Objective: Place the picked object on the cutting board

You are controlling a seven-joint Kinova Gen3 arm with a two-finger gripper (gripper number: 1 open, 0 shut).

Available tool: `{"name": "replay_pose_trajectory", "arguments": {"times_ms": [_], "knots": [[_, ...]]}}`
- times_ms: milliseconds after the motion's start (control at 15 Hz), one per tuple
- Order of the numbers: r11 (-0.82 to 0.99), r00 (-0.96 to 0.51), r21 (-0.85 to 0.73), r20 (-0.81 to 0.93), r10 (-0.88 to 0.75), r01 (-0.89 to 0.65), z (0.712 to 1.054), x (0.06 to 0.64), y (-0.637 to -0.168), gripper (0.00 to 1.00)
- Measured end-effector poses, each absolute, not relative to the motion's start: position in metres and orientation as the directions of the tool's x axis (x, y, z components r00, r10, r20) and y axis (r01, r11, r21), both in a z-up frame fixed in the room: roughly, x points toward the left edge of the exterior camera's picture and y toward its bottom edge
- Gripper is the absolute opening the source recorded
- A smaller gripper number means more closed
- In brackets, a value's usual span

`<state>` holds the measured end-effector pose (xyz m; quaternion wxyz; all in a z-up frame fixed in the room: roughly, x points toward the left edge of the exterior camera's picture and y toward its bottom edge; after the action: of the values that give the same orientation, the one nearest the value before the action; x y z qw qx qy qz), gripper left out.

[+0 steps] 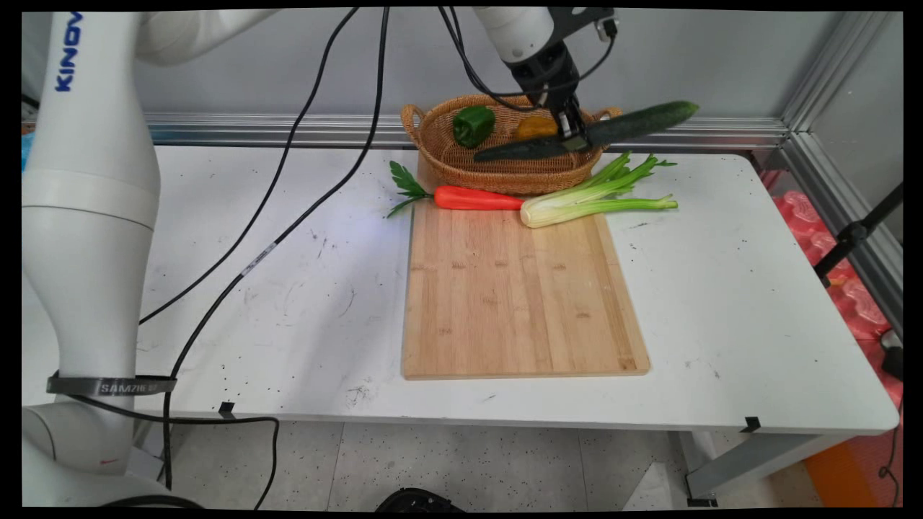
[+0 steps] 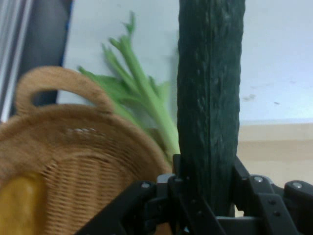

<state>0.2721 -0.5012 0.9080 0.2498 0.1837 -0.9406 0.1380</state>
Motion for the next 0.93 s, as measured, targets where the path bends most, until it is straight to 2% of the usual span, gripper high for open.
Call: {"name": "replay_pose_trajectory", "arguments": {"times_ms": [933], "knots": [[0.879,-0.817,-0.054,0.4,-0.416,-0.475,0.87,0.24,-0.378,0.0]]}}
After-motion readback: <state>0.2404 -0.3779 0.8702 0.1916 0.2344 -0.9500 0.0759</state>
